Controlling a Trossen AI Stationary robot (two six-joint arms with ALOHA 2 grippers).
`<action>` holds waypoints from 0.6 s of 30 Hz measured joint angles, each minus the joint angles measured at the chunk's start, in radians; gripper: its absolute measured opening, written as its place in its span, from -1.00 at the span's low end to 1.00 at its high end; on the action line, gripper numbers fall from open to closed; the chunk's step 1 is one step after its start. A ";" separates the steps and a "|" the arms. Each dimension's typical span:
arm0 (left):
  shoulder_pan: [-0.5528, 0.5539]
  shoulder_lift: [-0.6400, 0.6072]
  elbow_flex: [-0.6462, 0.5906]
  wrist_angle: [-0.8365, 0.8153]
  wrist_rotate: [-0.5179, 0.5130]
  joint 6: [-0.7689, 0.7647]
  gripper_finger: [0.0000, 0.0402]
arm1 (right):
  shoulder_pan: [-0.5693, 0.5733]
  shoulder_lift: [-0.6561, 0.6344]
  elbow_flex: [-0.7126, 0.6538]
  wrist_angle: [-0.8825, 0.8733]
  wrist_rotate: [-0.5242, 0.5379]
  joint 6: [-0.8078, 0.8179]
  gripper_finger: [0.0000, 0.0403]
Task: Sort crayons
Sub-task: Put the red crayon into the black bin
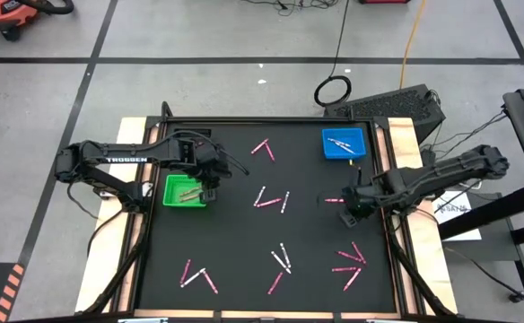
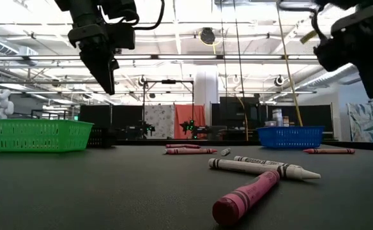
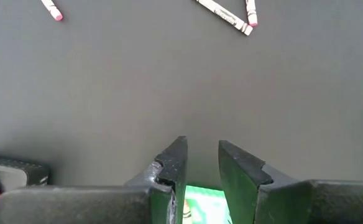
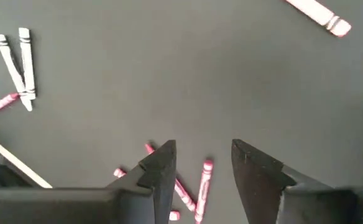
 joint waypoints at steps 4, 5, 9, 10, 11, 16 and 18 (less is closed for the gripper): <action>0.000 0.000 0.000 0.021 -0.001 0.000 -0.55 | 0.099 0.033 0.000 0.005 0.033 0.097 -0.30; 0.000 0.000 0.000 0.021 -0.001 0.000 -0.55 | 0.124 0.045 0.000 0.012 0.041 0.117 -0.30; 0.001 0.000 0.000 0.019 -0.002 0.000 -0.55 | 0.214 0.091 0.000 0.087 0.041 0.192 -0.30; 0.001 0.000 0.000 0.019 -0.002 -0.002 -0.55 | 0.235 0.103 0.000 0.110 0.041 0.206 -0.30; 0.001 0.000 0.000 0.018 -0.002 -0.003 -0.55 | 0.254 0.115 0.000 0.129 0.041 0.219 -0.30; 0.001 0.000 0.000 0.015 -0.002 -0.010 -0.55 | 0.328 0.182 0.000 0.150 0.040 0.270 -0.30; 0.001 0.000 0.000 0.014 -0.002 -0.011 -0.55 | 0.354 0.203 0.000 0.151 0.040 0.287 -0.30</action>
